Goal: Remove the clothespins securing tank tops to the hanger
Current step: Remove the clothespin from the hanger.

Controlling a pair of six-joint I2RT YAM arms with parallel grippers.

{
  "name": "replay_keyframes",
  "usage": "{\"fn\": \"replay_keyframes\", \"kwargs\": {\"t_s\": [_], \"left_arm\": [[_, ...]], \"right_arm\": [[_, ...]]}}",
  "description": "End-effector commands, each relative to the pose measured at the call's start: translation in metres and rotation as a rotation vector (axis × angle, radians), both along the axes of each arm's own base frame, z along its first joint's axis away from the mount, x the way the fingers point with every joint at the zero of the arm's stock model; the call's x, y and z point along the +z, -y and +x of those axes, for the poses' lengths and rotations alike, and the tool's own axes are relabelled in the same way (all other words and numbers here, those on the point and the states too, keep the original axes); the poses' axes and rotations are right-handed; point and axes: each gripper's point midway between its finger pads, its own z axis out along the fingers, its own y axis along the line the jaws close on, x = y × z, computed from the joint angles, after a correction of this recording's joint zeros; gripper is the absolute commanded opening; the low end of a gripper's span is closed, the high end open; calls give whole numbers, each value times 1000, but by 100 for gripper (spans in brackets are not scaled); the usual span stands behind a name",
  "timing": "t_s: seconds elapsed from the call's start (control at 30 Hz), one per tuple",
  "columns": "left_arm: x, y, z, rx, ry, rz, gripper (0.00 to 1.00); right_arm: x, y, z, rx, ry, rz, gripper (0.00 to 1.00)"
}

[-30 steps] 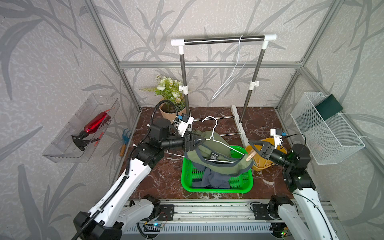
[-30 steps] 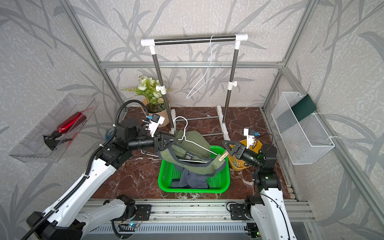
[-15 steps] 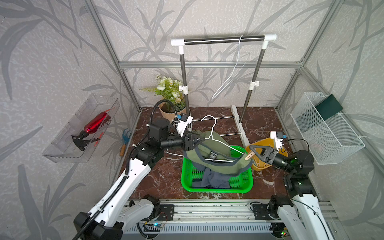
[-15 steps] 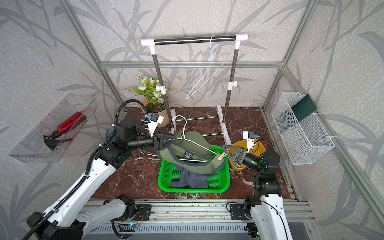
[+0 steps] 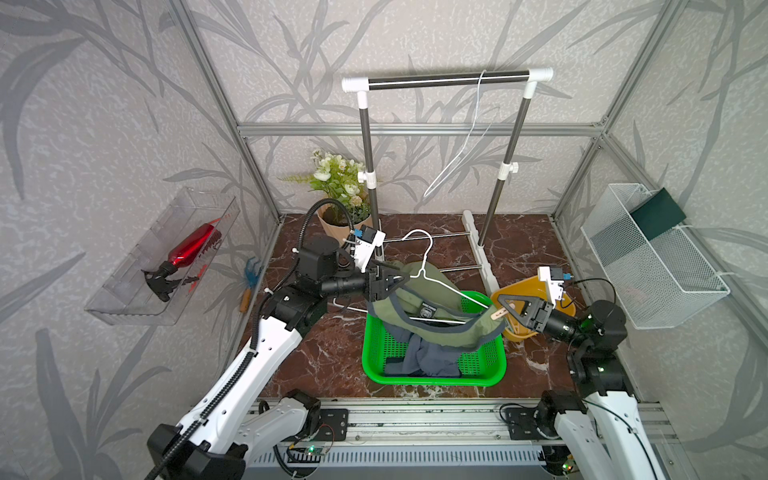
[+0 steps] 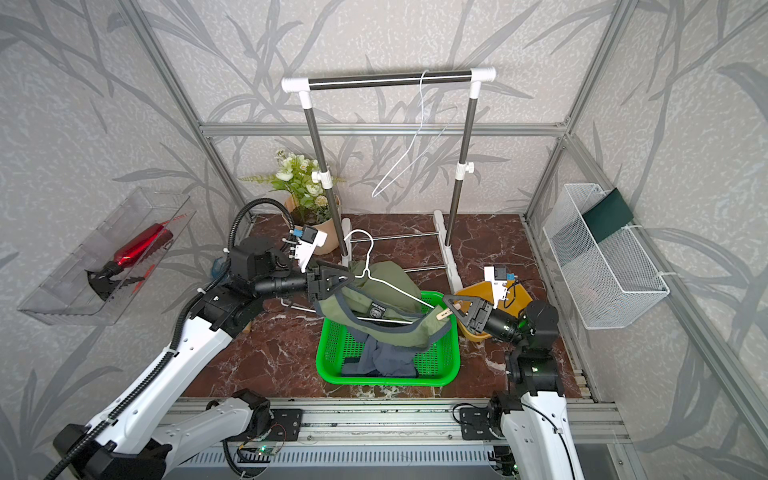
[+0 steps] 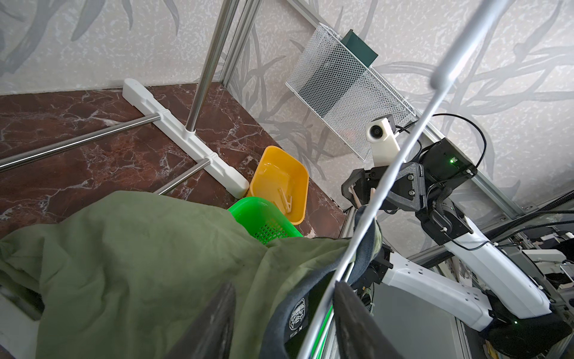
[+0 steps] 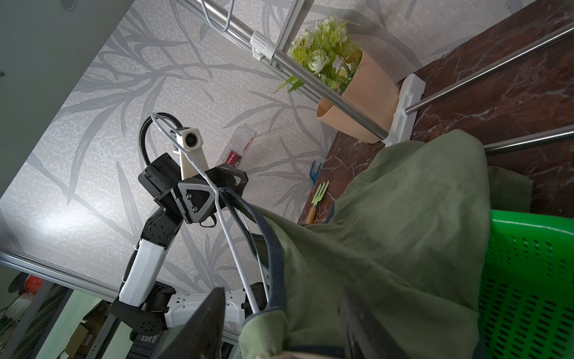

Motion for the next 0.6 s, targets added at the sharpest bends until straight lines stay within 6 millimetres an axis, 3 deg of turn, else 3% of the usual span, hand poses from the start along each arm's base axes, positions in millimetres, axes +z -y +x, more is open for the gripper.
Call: {"fn": "replay_keyframes", "kwargs": {"t_s": [0.0, 0.2, 0.57], "left_arm": [[19, -2, 2, 12, 58, -35, 0], [19, -2, 2, 10, 57, -37, 0], [14, -1, 2, 0, 40, -38, 0]], "right_arm": [[0, -2, -8, 20, 26, -27, 59], [-1, -1, -8, 6, 24, -28, 46], [16, 1, -3, -22, 53, -23, 46]]}}
